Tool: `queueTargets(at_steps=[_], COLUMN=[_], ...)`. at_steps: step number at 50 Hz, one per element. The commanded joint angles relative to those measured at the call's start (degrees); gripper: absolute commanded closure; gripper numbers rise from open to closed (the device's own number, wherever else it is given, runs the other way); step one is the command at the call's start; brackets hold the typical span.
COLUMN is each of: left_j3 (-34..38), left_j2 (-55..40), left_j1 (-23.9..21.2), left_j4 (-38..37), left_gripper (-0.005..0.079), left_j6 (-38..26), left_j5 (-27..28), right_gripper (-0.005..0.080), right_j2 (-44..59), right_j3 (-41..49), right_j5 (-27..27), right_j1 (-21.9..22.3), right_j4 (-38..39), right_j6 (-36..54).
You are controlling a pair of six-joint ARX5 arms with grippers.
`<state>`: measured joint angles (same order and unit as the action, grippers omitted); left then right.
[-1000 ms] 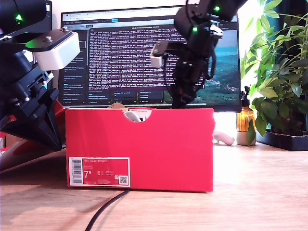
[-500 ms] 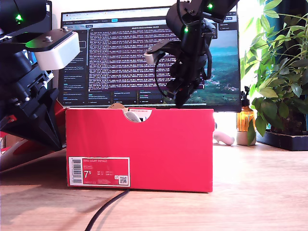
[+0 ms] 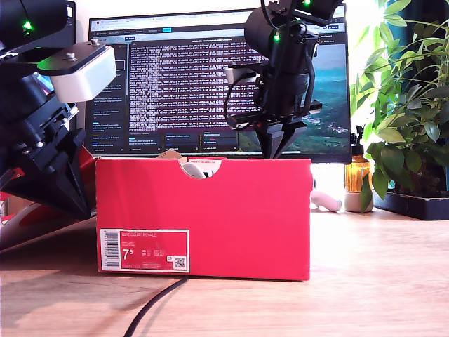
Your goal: Pack the blue shoes by picking the first shoe and placing it inside the red shoebox, left side, then picking and rotating the second shoe and placing it in the shoebox
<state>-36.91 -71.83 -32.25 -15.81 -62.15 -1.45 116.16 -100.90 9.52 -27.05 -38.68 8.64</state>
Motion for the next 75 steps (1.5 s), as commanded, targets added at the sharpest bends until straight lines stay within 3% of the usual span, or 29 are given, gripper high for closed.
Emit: queueTargets(at_steps=[1, 27, 38, 48, 56, 63, 75], left_j3=[-0.20, -0.20, -0.20, -0.20, -0.20, -0.20, -0.17], left_j2=[-0.92, -0.92, -0.92, -0.92, -0.90, -0.09, 6.86], left_j1=[0.00, 0.00, -0.96, -7.82, -15.52, -20.87, -24.63], left_j4=[0.85, 0.76, -2.67, -6.38, -6.47, -6.82, -6.56], left_gripper=[0.0761, 0.0761, 0.0761, 0.0761, 0.0761, 0.0761, 0.0761], left_j6=[-0.24, -0.11, 8.24, 15.12, 21.68, 28.44, 33.29], left_j5=[0.22, 2.43, -0.72, -5.33, -16.02, -22.18, -28.61], right_gripper=[0.0764, 0.0764, 0.0764, 0.0764, 0.0764, 0.0764, 0.0764], right_j2=[-4.22, -16.96, -21.09, -21.73, -21.73, -21.73, -26.86], right_j3=[-0.35, -0.35, -0.35, -0.35, -0.35, -0.35, 5.14], right_j5=[-0.13, -0.31, -0.48, -0.52, -0.59, -1.09, -2.73], right_j1=[0.81, 5.51, 7.28, 9.38, 10.49, 12.31, 14.82], right_j4=[-0.20, -7.48, -7.89, -8.22, -10.12, -13.73, -12.72], right_j6=[-1.73, -2.73, -2.67, -2.71, -2.95, -4.85, -5.84])
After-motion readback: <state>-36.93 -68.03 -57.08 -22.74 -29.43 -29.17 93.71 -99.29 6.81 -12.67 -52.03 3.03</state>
